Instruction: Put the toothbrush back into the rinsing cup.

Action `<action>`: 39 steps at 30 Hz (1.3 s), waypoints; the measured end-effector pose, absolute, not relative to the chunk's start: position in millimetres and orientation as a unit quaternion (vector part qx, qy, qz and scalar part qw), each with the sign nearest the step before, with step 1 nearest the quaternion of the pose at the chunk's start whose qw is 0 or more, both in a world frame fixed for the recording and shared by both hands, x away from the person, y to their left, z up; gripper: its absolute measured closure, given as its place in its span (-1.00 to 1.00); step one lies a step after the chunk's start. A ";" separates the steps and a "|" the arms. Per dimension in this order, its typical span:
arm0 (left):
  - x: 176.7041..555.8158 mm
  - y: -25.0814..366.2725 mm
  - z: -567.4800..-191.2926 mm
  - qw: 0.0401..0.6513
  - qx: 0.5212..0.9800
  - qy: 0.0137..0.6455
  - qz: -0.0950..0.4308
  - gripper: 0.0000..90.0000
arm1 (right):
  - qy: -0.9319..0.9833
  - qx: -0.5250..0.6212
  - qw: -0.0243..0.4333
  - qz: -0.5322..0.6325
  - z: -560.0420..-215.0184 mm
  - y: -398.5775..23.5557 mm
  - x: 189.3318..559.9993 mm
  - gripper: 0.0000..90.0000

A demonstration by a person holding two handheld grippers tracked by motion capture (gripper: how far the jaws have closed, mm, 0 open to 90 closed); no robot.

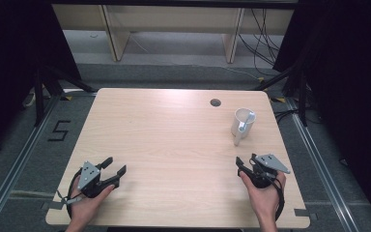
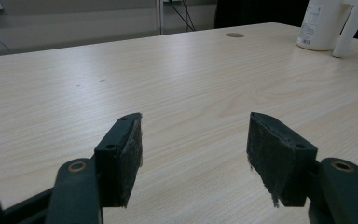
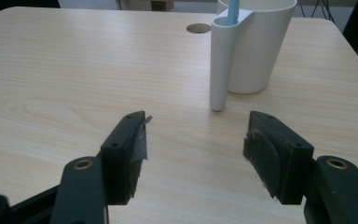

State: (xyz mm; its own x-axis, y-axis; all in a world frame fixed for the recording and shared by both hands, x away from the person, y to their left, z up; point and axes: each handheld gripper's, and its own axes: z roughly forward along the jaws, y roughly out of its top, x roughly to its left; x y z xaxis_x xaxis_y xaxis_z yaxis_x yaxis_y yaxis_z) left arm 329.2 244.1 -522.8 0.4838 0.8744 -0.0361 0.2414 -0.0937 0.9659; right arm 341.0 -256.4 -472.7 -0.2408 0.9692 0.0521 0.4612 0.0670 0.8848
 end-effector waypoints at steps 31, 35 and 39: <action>329.3 244.3 -523.1 0.535 0.673 0.415 0.297 -0.22 | 0.645 0.565 0.305 0.415 -493.0 -290.9 307.5 -0.11; 330.3 243.2 -523.5 0.537 0.674 0.411 0.298 -0.21 | 0.631 0.580 0.302 0.417 -494.4 -296.6 302.7 -0.10; 330.4 243.7 -523.5 0.538 0.671 0.416 0.296 -0.21 | 0.625 0.584 0.303 0.420 -496.7 -300.6 299.6 -0.09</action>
State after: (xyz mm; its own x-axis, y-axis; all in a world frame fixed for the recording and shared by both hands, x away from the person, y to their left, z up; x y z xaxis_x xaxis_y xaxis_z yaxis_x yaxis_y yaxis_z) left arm 330.4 243.7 -523.5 0.4798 0.8759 -0.0503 0.2400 -0.0760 0.9678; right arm 299.6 -300.6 -496.7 -0.1337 0.9846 0.1125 0.4746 -0.0361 0.8794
